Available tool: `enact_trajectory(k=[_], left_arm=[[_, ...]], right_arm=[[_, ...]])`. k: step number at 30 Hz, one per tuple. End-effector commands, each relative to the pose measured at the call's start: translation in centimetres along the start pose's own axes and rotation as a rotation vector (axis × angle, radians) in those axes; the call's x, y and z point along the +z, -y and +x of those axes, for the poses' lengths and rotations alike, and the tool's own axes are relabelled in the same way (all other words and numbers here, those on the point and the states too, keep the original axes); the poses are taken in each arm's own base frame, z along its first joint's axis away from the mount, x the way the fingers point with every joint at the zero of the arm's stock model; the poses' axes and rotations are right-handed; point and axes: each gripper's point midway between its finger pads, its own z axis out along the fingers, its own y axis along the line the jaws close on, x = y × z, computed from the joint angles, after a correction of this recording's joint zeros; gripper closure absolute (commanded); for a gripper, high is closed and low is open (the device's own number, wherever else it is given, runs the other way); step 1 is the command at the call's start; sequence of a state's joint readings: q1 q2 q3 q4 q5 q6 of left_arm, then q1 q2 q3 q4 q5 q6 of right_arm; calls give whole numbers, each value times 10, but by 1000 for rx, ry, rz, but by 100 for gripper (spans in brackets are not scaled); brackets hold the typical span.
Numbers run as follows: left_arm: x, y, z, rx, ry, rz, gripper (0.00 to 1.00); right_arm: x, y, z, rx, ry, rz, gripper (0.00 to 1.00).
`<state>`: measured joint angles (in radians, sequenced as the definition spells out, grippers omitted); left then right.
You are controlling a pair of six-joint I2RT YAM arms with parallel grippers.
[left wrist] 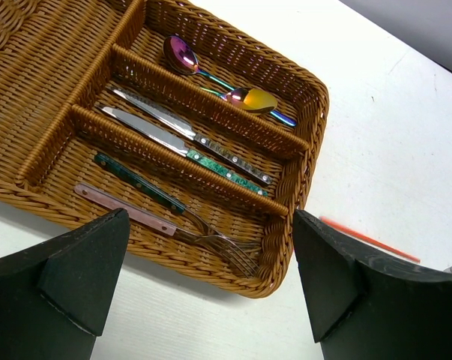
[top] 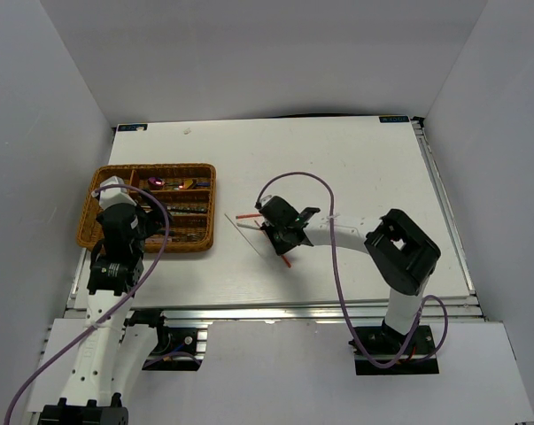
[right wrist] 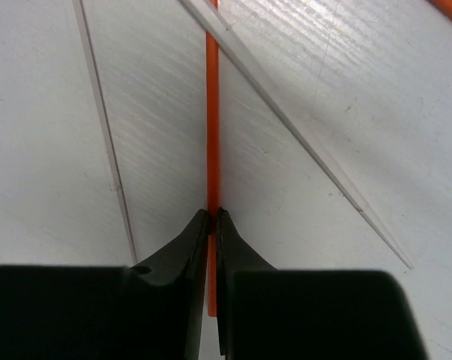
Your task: Sort the eating utensils into containers
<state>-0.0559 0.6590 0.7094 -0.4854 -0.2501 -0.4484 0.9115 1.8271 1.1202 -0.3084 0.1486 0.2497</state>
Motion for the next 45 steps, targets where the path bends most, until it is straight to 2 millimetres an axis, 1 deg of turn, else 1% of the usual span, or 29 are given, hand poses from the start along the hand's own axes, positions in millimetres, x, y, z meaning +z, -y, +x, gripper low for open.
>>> enact_trajectory(k=[1, 2, 4, 6, 12, 15, 19, 21, 22, 26, 27, 30, 35, 37, 39, 40, 42, 43, 44, 45], left_arm=[[0, 5, -3, 9, 8, 27, 2], [0, 6, -3, 9, 9, 30, 2], [-1, 7, -3, 10, 8, 38, 2], [-2, 8, -4, 10, 12, 44, 2], [-4, 8, -6, 8, 22, 48, 2], [-4, 9, -5, 6, 22, 50, 2], [-1, 10, -2, 10, 4, 54, 2], [0, 10, -1, 12, -1, 51, 2], [0, 10, -1, 11, 0, 52, 2], [-3, 11, -3, 7, 11, 58, 2], [-3, 12, -2, 8, 12, 61, 2], [-4, 14, -1, 8, 9, 71, 2], [-4, 20, 1, 10, 0, 99, 2], [-6, 30, 5, 10, -15, 155, 2], [-7, 46, 6, -2, -26, 242, 2], [-14, 68, 18, -9, -89, 371, 2], [-19, 98, 29, -101, -141, 543, 2], [-35, 120, 40, -140, -208, 698, 2], [-42, 138, 37, -273, -187, 818, 2], [-53, 147, 33, -335, -177, 905, 2]], right_arm=[[1, -1, 36, -41, -102, -32, 91], [-1, -2, 36, -45, -101, -42, 96], [-5, -7, 35, -55, -95, -72, 100], [-9, -9, 34, -64, -91, -90, 100], [-32, -12, 22, -70, -40, -117, 100], [-39, -7, 20, -70, -25, -93, 100], [-47, -10, 17, -60, -18, -129, 100], [-49, -8, 13, -52, -7, -132, 100], [-50, -12, 13, -47, -14, -172, 100], [-55, -18, 8, -43, -10, -234, 100], [-59, -25, 7, -48, -7, -278, 100], [-69, -35, -3, -53, 21, -357, 100], [-76, -42, -14, -45, 37, -420, 100], [-80, -47, -19, -41, 49, -443, 100], [-85, -48, -26, -24, 73, -449, 100], [-89, -49, -35, -15, 103, -457, 100], [-101, -52, -46, 26, 147, -473, 100], [-105, -54, -52, 42, 169, -480, 100], [-110, -55, -62, 56, 206, -489, 100], [-118, -58, -70, 89, 233, -503, 100]])
